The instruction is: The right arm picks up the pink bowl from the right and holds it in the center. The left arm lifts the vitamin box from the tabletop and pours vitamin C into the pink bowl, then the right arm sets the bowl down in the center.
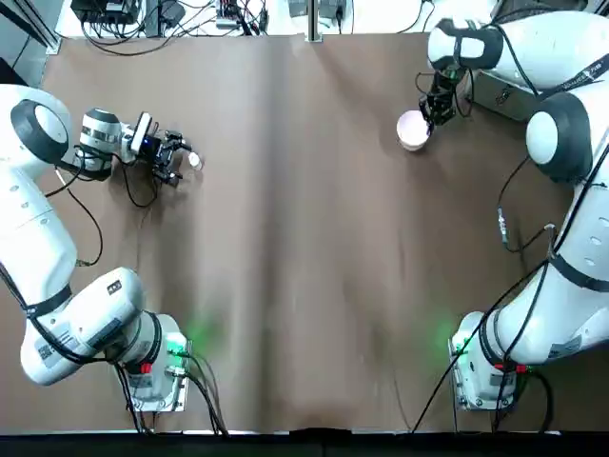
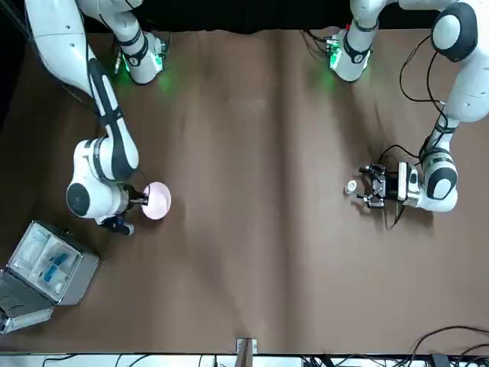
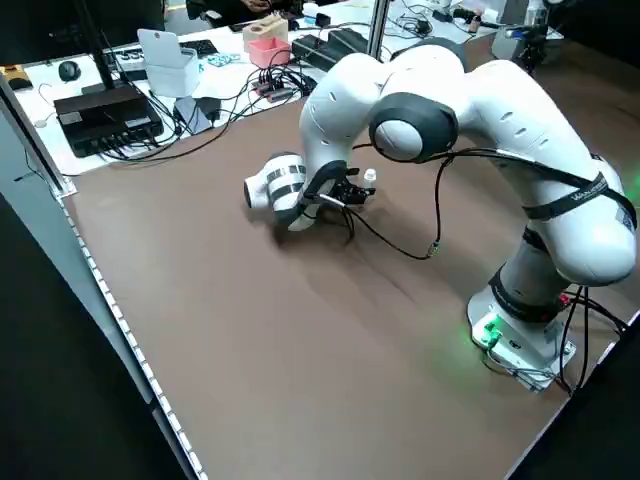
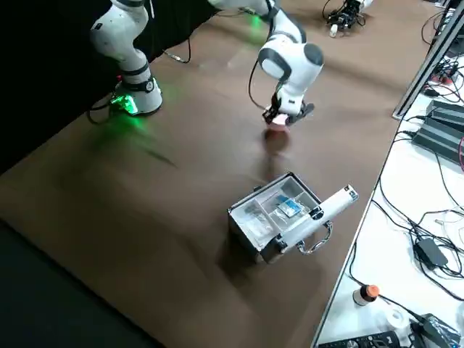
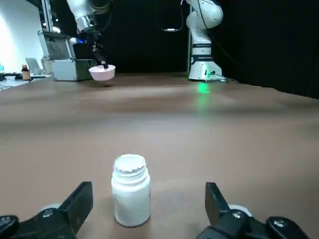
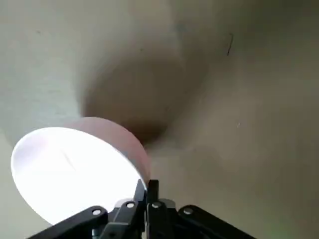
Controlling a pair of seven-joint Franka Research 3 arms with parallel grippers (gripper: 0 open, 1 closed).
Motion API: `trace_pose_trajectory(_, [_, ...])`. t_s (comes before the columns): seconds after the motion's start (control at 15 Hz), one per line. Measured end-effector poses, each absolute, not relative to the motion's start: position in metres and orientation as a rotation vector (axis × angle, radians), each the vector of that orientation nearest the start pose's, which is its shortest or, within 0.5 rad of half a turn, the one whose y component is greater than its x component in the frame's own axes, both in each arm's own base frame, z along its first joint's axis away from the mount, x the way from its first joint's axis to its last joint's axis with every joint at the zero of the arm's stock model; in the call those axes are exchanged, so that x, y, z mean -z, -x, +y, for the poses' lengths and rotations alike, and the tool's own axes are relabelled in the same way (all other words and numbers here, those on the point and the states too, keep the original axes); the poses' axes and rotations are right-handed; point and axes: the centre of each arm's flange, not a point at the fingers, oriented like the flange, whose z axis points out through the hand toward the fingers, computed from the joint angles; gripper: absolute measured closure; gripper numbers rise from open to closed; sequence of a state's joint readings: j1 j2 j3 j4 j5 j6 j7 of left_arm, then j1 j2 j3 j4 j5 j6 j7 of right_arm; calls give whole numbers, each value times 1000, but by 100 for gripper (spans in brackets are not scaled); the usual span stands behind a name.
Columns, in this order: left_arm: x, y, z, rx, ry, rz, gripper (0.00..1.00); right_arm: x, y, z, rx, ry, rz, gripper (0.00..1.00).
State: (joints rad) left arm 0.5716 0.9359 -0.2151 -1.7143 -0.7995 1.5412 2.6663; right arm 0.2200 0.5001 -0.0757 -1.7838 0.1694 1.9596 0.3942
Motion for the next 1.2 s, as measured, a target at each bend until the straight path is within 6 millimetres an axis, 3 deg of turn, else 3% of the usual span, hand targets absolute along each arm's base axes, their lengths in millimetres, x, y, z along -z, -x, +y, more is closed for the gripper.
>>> trace_pose_trajectory(0.2, [-61, -537, 103, -975, -1087, -1502, 0, -307, -624, 151, -530, 3026, 653, 98])
trace_pose_trajectory(0.67, [-54, -543, 75, -942, -1047, -1517, 1, -375, -622, 222, -589, 2939, 916, 98])
trace_pose_trajectory(0.93, [-50, -543, 76, -944, -1050, -1514, 10, -400, -612, 253, -671, 2873, 1047, 98])
trace_pose_trajectory(1.07, [-49, -544, 77, -945, -1051, -1515, 12, -410, -605, 278, -685, 2835, 1127, 98])
trace_pose_trajectory(1.2, [-49, -545, 78, -947, -1052, -1516, 25, -408, -600, 310, -689, 2809, 1227, 98])
